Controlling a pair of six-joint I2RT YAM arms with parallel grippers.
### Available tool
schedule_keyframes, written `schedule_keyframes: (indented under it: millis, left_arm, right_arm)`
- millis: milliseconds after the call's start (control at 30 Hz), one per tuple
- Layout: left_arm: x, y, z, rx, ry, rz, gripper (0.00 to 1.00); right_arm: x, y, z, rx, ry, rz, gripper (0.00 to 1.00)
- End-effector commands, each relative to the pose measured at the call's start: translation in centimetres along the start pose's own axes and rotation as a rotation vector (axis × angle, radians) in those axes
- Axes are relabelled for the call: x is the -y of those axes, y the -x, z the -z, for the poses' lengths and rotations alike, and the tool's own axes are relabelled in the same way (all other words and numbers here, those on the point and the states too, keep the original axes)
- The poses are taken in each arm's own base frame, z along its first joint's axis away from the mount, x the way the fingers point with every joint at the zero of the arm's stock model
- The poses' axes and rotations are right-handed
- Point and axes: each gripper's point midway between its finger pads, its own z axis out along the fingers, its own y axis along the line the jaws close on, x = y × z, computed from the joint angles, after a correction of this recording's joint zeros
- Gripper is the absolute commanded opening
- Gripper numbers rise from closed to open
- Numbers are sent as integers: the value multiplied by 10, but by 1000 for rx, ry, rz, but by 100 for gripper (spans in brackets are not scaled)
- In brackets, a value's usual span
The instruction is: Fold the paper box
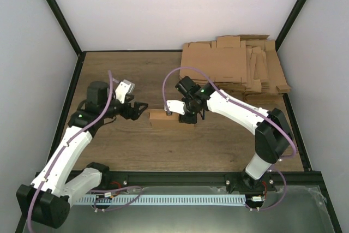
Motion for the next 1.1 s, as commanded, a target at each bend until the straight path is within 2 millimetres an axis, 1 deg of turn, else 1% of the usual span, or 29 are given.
schedule_keyframes:
  millis: [0,100,233,367,500,633,700,800,933,1067]
  left_arm:
    - [2,5,-3,-67,10,-218,98]
    - [3,-11,-11,-165,34,-306,98]
    - [12,-20,-10,-187,16,-375,92]
    - [8,-33,-13,-254,60,-401,89]
    - [5,-34,-11,-268,94,-437,89]
    - [7,-37,-15,-257,76,-448,87]
    - [8,-35,-19,-241,71,-447,84]
    - [6,-29,-23,-223,82,-427,83]
    - [14,-25,-29,-196,30,-423,83]
    - [21,-22,-32,-176,-14,-432,82]
  right_arm:
    - [4,6,7,6,6,12,36]
    - [5,7,9,10,3,15,36]
    - [6,10,13,26,-7,22,36]
    - [8,11,14,28,-13,22,37]
    - [8,9,12,21,-14,19,37]
    - [7,7,11,16,-15,22,37]
    - [7,8,12,20,-17,25,37]
    - [8,5,15,21,-24,29,37]
    - [10,0,23,43,-57,30,37]
    - [10,-5,28,47,-80,36,37]
